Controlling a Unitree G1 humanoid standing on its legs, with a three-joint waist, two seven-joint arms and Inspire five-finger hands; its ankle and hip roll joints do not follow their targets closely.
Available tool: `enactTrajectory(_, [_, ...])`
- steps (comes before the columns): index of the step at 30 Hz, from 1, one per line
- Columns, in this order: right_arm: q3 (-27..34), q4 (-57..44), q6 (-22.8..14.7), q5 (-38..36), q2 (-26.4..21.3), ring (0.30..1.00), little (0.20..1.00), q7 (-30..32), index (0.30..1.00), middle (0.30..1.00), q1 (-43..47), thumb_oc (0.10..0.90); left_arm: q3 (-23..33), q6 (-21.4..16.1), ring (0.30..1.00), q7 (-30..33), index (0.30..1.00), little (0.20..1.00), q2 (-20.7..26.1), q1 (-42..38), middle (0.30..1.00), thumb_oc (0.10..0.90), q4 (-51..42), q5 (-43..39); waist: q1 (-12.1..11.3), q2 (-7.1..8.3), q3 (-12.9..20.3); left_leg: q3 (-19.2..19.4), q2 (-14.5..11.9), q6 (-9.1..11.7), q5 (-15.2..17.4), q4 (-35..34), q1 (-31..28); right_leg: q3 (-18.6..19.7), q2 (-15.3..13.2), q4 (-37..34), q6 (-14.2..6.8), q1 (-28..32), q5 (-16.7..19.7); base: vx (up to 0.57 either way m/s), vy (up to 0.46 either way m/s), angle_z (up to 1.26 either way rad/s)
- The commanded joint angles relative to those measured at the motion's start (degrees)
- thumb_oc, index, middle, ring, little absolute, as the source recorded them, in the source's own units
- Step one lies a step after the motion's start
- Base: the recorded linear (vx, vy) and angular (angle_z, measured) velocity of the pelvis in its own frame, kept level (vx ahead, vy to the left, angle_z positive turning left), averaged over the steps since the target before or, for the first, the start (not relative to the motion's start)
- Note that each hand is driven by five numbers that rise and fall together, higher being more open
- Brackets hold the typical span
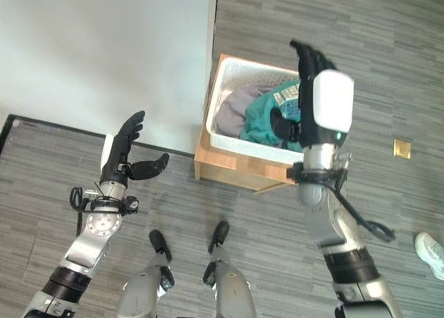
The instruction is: Pick up bed clothes into laundry basket.
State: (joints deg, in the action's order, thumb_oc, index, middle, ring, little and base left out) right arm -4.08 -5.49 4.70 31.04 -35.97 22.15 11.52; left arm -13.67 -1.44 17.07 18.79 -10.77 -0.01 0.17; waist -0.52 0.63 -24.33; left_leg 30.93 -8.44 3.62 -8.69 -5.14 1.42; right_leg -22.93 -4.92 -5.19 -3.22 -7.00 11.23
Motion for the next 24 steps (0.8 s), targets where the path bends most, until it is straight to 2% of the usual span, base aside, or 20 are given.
enactTrajectory(1, [4.6, -3.8, -4.0, 2.5, -0.1, 0.9, 0.9, 0.4, 0.9, 0.9, -4.6, 0.8, -2.1, -4.9, 0.9, -1.4, 0.9, 0.9, 0.4, -0.7, 0.9, 0.8, -5.1, 2.0, 0.9, 0.05, 12.5, -2.3, -2.3, 1.5, 10.7, 0.1, -3.6, -2.0, -7.2, 0.2, -7.8, 5.1, -11.5, 0.06, 0.034, -0.04])
enactTrajectory(11, [9.0, -5.7, -6.0, 1.8, 1.4, 0.9, 0.9, -1.7, 0.9, 0.9, -15.6, 0.8, -5.0, -5.3, 0.9, -4.2, 0.9, 0.9, -0.8, -1.8, 0.9, 0.8, -3.1, 3.5, 3.7, -0.28, 18.6, -1.7, -1.1, 0.7, 12.4, 0.1, -9.1, -1.0, -6.8, 0.2, -7.1, 10.2, -12.8, 0.04, 0.013, -0.05])
enactTrajectory(16, [11.2, -5.4, -6.3, 1.5, 2.0, 0.9, 0.9, -1.8, 0.9, 0.9, -19.2, 0.8, -5.8, -5.6, 0.9, -4.6, 0.9, 0.9, -1.6, -1.9, 0.9, 0.8, -2.0, 3.2, 5.0, -0.39, 19.9, -1.4, -0.6, 0.2, 13.1, 0.1, -10.4, -0.2, -6.6, 0.2, -7.0, 11.2, -13.1, 0.0, -0.001, -0.01])
enactTrajectory(24, [12.9, -2.3, -5.1, 2.2, 2.1, 0.9, 0.9, -1.8, 0.9, 0.9, -21.8, 0.8, -7.7, -5.5, 0.9, -6.1, 0.9, 0.9, -2.7, -2.8, 0.9, 0.8, 0.3, 2.3, 5.9, -0.88, 20.1, -0.9, -0.1, -0.1, 13.5, 0.1, -11.2, -0.1, -6.7, 0.2, -7.0, 11.7, -13.0, 0.0, 0.001, -0.07])
